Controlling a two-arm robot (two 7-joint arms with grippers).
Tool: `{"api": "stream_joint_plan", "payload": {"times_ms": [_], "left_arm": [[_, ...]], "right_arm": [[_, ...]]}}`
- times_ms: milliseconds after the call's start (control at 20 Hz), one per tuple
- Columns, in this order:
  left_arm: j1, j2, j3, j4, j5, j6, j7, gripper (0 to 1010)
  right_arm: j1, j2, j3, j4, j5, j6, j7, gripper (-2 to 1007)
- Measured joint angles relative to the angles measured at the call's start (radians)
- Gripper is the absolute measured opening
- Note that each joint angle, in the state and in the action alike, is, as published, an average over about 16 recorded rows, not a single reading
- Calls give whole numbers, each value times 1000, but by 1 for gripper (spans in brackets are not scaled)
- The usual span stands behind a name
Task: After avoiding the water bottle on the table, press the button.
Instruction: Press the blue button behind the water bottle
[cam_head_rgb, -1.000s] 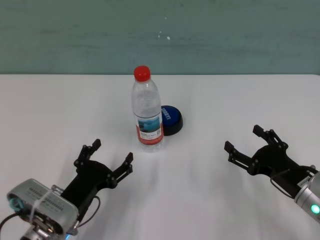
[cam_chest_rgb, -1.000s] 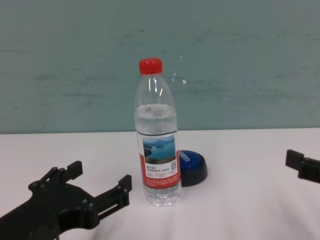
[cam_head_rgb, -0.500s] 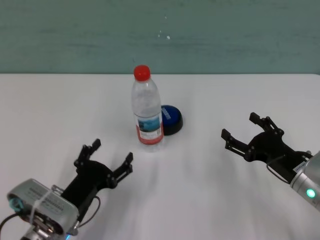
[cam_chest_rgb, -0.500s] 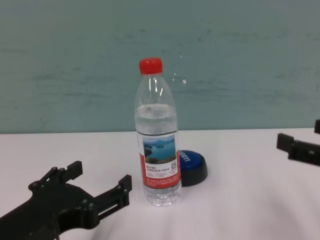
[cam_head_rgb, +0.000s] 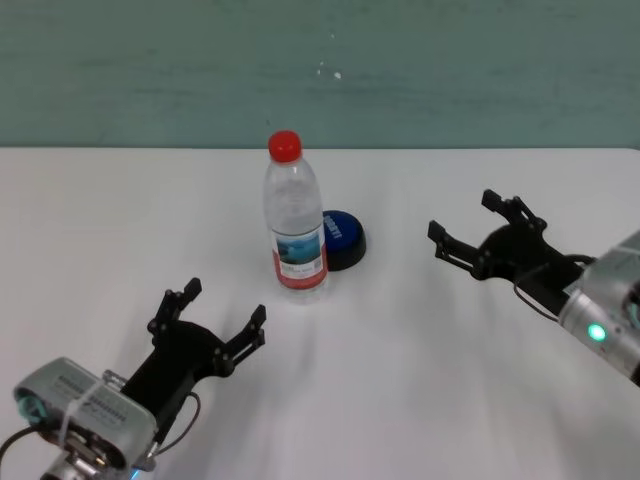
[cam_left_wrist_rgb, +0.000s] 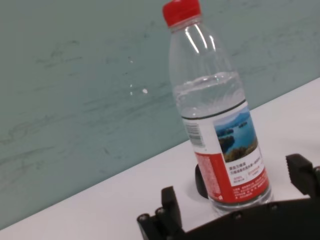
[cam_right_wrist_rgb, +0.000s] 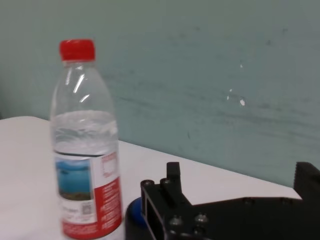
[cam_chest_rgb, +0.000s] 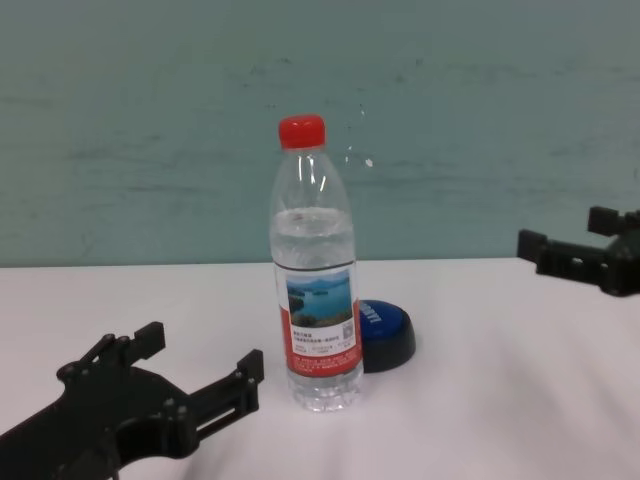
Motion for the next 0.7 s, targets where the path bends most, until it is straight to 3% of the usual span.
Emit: {"api": "stream_joint_plan", "payload": {"times_ms": [350,700], "left_arm": [[0,0,0,0,0,0,0,1000],[0,0,0,0,0,0,0,1000]], "right_arm": [[123,-27,-42,129,7,13,20,1004],[218,-52,-79,237,5,20,32,1004]]}}
